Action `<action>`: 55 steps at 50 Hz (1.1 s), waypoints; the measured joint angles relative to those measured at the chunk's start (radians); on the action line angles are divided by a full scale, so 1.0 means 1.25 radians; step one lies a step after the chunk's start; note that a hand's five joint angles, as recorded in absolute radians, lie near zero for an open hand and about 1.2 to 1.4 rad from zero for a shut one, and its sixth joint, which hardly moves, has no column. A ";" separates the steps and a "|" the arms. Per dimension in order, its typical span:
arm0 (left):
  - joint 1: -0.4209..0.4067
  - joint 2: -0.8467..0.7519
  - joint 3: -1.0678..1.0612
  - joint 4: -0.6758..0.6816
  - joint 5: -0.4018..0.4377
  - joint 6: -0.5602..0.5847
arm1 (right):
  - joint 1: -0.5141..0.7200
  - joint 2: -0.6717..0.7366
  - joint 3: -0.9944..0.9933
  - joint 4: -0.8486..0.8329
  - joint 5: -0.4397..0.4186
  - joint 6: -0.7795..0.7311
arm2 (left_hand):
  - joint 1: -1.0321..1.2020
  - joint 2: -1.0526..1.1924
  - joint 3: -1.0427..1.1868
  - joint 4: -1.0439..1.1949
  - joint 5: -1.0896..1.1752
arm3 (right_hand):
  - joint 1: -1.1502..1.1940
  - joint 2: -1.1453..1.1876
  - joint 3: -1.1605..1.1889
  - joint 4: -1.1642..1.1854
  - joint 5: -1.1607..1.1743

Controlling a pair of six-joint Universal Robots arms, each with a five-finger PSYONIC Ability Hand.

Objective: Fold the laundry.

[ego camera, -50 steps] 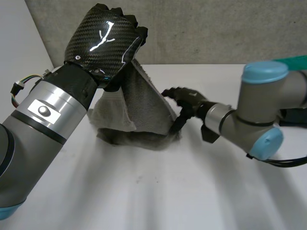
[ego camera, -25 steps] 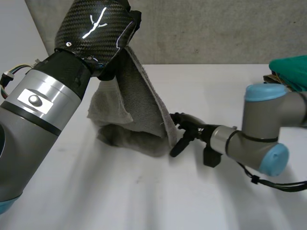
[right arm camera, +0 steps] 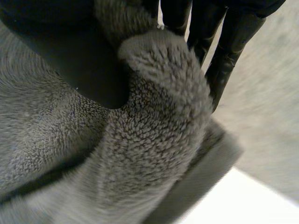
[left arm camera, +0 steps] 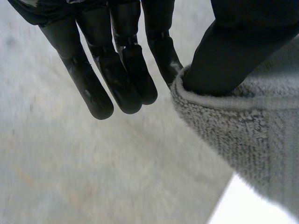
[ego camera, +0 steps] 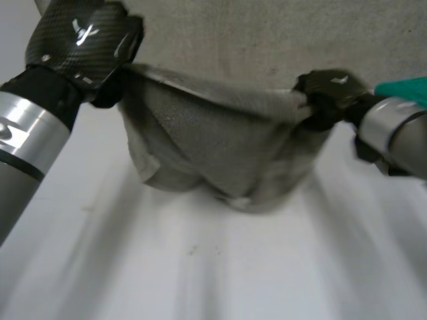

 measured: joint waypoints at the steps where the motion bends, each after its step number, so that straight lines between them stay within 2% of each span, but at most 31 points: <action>1: 0.012 0.000 -0.003 -0.012 0.000 -0.001 | -0.005 -0.012 0.002 0.011 0.001 -0.027 | 0.000 0.000 0.000 0.000 0.000 | 0.000 0.000 0.000 0.000 0.000; 2: 0.035 -0.002 -0.009 -0.037 0.002 -0.003 | -0.018 -0.047 0.009 0.043 0.006 -0.105 | 0.000 0.000 0.000 0.000 0.000 | 0.000 0.000 0.000 0.000 0.000; 6: 0.074 -0.028 -0.027 -0.100 0.006 -0.007 | -0.023 -0.097 0.027 0.112 0.027 -0.241 | 0.000 0.000 0.000 0.000 0.000 | 0.000 0.000 0.005 0.000 0.000; 11: 0.063 -0.139 -0.038 -0.137 0.007 -0.011 | 0.028 -0.089 0.042 0.152 0.079 -0.308 | 0.000 0.000 0.000 0.000 0.000 | 0.000 0.000 0.006 0.001 0.000; 13: 0.046 -0.212 -0.026 -0.138 0.005 -0.010 | 0.057 -0.054 0.039 0.157 0.115 -0.333 | 0.000 0.000 0.000 0.000 0.000 | 0.000 0.000 0.006 0.001 0.000; 15: 0.039 -0.250 -0.013 -0.134 0.004 -0.009 | 0.061 -0.046 0.037 0.156 0.121 -0.338 | 0.000 0.000 0.000 0.000 0.000 | 0.000 0.000 0.006 0.001 0.000; 16: 0.032 -0.290 0.005 -0.127 0.003 -0.008 | 0.076 -0.006 0.023 0.153 0.150 -0.363 | 0.000 0.000 0.000 0.000 0.000 | 0.000 0.000 0.006 0.001 0.000; 21: 0.015 -0.452 0.142 -0.076 -0.013 0.000 | 0.096 0.138 -0.072 0.110 0.232 -0.445 | 0.000 0.000 0.000 0.000 0.000 | 0.000 0.000 0.006 0.001 0.000; 22: 0.014 -0.510 0.230 -0.043 -0.028 0.007 | 0.098 0.157 -0.091 0.097 0.242 -0.454 | 0.000 0.000 0.000 0.000 0.000 | 0.000 0.000 0.006 0.001 0.000; 24: 0.015 -0.546 0.308 -0.012 -0.041 0.016 | 0.100 0.230 -0.178 0.002 0.271 -0.484 | 0.000 0.000 0.000 0.000 0.000 | 0.000 0.000 0.006 0.001 0.000; 28: 0.018 -0.586 0.458 0.091 -0.063 0.048 | 0.100 0.259 -0.242 -0.238 0.272 -0.482 | 0.000 0.001 0.000 0.000 0.000 | 0.000 0.000 0.006 0.001 0.000; 32: 0.021 -0.570 0.552 0.308 -0.079 0.081 | 0.098 0.225 -0.244 -0.603 0.247 -0.437 | 0.000 0.001 0.000 0.000 0.000 | 0.000 0.000 0.006 0.001 0.000; 36: 0.023 -0.514 0.512 0.426 -0.081 0.083 | 0.098 0.191 -0.219 -0.722 0.231 -0.397 | 0.000 0.001 0.000 0.000 0.000 | 0.000 0.000 0.006 0.001 0.000; 40: 0.025 -0.473 0.440 0.453 -0.079 0.071 | 0.098 0.171 -0.192 -0.703 0.226 -0.376 | 0.000 0.001 0.000 0.000 0.000 | 0.000 0.000 0.006 0.001 0.000; 42: 0.026 -0.452 0.376 0.449 -0.078 0.058 | 0.098 0.160 -0.161 -0.653 0.223 -0.365 | 0.000 0.001 0.000 0.000 0.000 | 0.000 0.000 0.006 0.001 0.000; 48: 0.030 -0.438 0.199 0.393 -0.080 0.033 | 0.098 0.151 -0.052 -0.513 0.220 -0.357 | 0.000 0.001 0.000 0.000 0.000 | 0.000 0.000 0.006 0.001 0.000; 55: 0.029 -0.463 0.033 0.320 -0.083 0.033 | 0.098 0.212 0.081 -0.403 0.221 -0.356 | 0.000 0.001 0.000 0.000 0.000 | 0.000 0.000 0.006 0.001 0.000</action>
